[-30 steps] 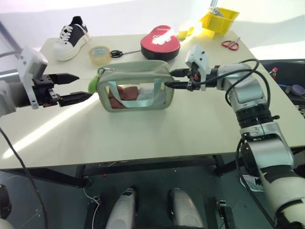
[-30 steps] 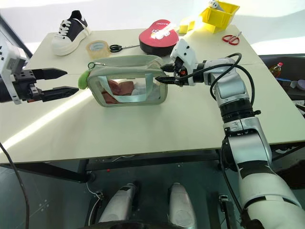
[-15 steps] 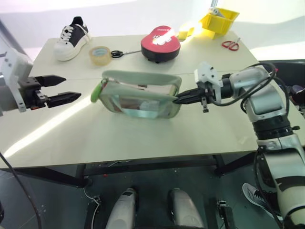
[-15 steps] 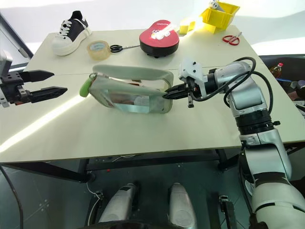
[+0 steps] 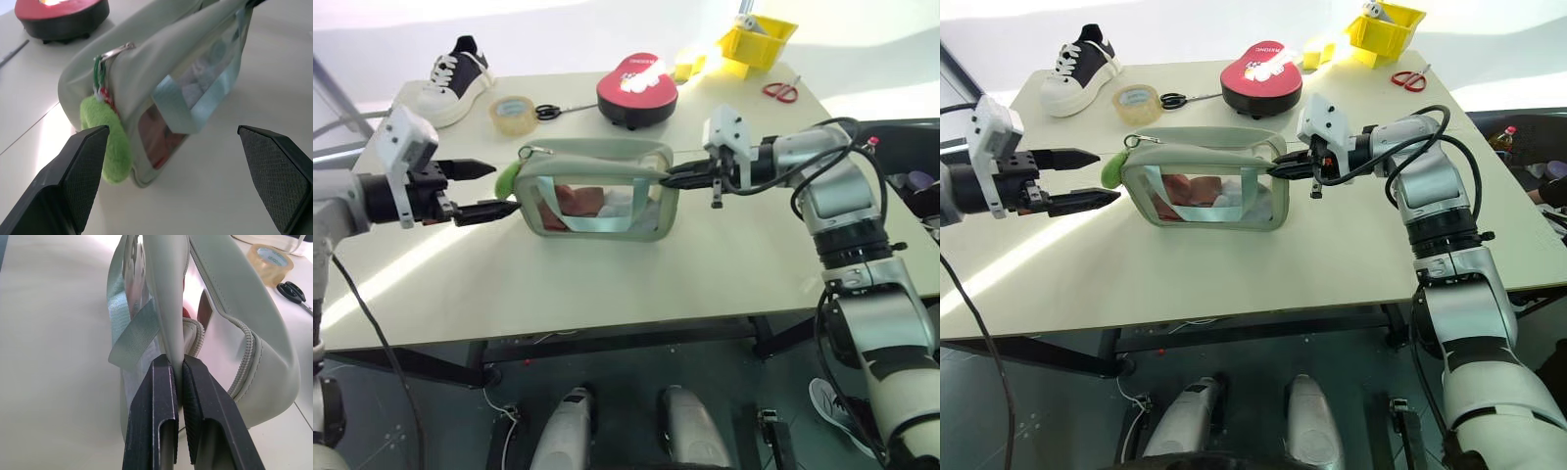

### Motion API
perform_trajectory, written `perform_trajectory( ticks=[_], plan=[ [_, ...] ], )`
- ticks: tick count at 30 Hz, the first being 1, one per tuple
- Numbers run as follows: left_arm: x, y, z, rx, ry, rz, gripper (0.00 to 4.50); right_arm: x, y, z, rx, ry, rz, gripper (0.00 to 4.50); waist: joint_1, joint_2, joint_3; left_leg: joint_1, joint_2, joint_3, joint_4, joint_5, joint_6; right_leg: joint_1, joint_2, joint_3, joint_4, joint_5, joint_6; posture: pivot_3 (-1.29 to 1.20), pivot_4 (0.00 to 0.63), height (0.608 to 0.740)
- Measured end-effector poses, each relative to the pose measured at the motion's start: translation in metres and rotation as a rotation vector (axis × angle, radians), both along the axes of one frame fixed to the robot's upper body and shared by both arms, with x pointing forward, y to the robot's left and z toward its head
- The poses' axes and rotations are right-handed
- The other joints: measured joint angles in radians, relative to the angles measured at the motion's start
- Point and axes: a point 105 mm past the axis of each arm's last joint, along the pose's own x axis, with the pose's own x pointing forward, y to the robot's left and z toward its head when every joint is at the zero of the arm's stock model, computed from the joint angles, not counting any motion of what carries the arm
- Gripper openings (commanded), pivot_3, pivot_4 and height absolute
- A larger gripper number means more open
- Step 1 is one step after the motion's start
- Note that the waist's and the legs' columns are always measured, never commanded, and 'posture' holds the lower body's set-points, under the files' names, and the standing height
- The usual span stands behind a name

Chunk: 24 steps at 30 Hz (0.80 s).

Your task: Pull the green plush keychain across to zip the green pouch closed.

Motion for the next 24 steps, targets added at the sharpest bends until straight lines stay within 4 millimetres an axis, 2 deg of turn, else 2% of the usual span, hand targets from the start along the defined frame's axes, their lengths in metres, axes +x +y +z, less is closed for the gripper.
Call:
perform_trajectory(
  ticks=[3,6,7,9,10,13,16,21,24],
  plan=[
    [0.014,0.007,-0.007,-0.003,-0.004,0.054,4.5,0.0,-0.001,0.0,-0.002,-0.004,0.004,0.03,0.0,0.0,0.0,0.0,0.0,0.0,0.0,0.0,0.0,0.0,0.0,0.0,0.0,0.0,0.0,0.0,0.15,0.74],
    [0.02,0.012,-0.015,0.034,-0.004,0.067,4.5,0.0,0.0,0.0,-0.002,-0.006,0.004,0.03,0.0,0.0,0.0,0.0,0.0,0.0,0.0,0.0,0.0,0.0,0.0,0.0,0.0,0.0,0.0,0.0,0.15,0.74],
    [0.021,0.011,-0.018,0.028,-0.001,0.064,4.25,0.0,-0.001,0.0,-0.002,-0.006,0.004,0.01,0.001,0.0,0.0,0.0,0.0,0.0,0.0,0.0,0.0,0.0,0.0,0.0,0.0,0.0,0.0,0.0,0.15,0.74],
    [0.026,0.006,-0.025,-0.016,0.013,0.06,3.65,0.0,0.0,0.0,-0.002,-0.006,0.004,0.0,0.003,0.0,0.0,0.0,0.0,0.0,0.0,0.0,0.0,0.0,0.0,0.0,0.0,0.0,0.0,0.0,0.15,0.74],
    [0.029,0.004,-0.028,-0.031,0.02,0.059,3.2,0.0,0.0,0.0,-0.002,-0.006,0.004,0.0,0.003,0.0,0.0,0.0,0.0,0.0,0.001,0.0,0.0,0.0,0.0,0.0,0.0,0.0,0.0,0.0,0.15,0.74],
    [0.033,0.0,-0.03,-0.044,0.014,0.056,1.6,0.0,0.0,0.0,0.0,-0.006,0.004,0.0,0.001,0.0,0.0,0.0,0.0,0.0,0.001,0.0,0.0,0.0,0.0,0.0,0.0,0.0,0.0,0.0,0.15,0.74],
    [0.035,-0.001,-0.019,-0.049,-0.018,0.056,0.09,0.001,0.0,0.0,0.001,-0.008,0.0,0.0,0.001,0.0,0.0,0.0,0.0,0.0,0.0,0.0,0.0,0.0,0.0,0.0,0.0,0.0,0.0,0.0,0.15,0.74],
    [0.031,0.001,-0.013,-0.037,-0.004,0.037,0.01,0.002,0.001,0.0,0.007,-0.015,-0.009,0.0,0.001,0.0,0.0,0.0,0.0,0.0,0.0,0.0,0.0,0.0,0.0,0.0,0.0,0.0,0.0,0.0,0.15,0.74],
    [0.033,-0.003,0.006,-0.05,-0.03,0.028,0.01,0.004,0.0,-0.001,0.009,-0.014,-0.026,0.0,0.003,0.0,0.0,0.0,0.0,0.0,0.001,0.0,0.0,0.0,0.0,0.0,0.0,0.0,0.001,0.0,0.15,0.74]
  ],
)
